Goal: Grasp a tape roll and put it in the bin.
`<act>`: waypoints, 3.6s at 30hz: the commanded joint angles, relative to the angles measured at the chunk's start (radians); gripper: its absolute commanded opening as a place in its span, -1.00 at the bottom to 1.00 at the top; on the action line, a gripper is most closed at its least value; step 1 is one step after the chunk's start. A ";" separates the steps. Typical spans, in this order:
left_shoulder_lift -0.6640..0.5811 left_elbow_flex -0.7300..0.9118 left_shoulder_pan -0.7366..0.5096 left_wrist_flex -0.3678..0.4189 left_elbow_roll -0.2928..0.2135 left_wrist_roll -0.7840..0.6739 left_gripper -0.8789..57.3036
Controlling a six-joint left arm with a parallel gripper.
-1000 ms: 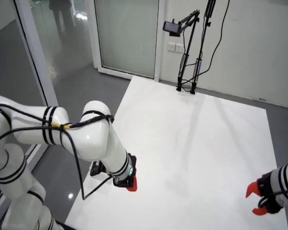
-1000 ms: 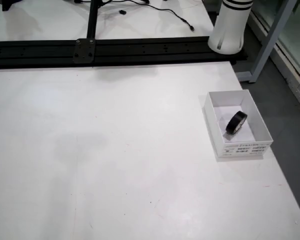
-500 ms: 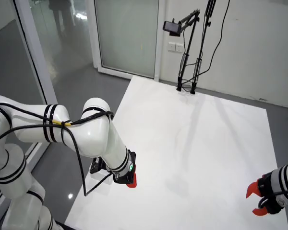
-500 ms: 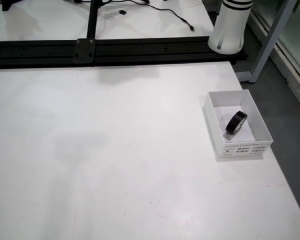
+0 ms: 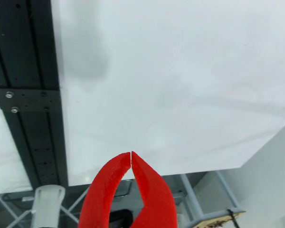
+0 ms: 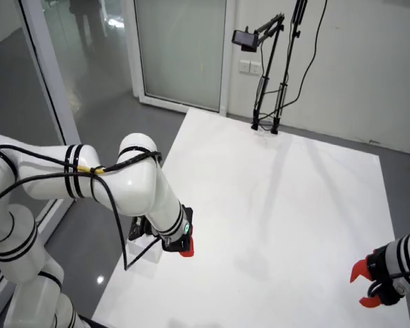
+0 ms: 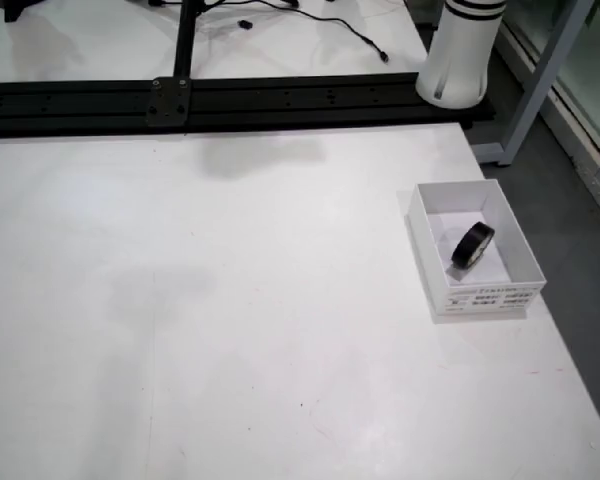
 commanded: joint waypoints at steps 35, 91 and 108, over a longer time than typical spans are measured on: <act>-0.003 0.000 0.025 0.000 0.060 0.000 -0.97; -0.003 0.000 0.085 0.000 0.061 0.000 -0.97; -0.003 0.000 0.121 0.000 0.061 0.000 -0.97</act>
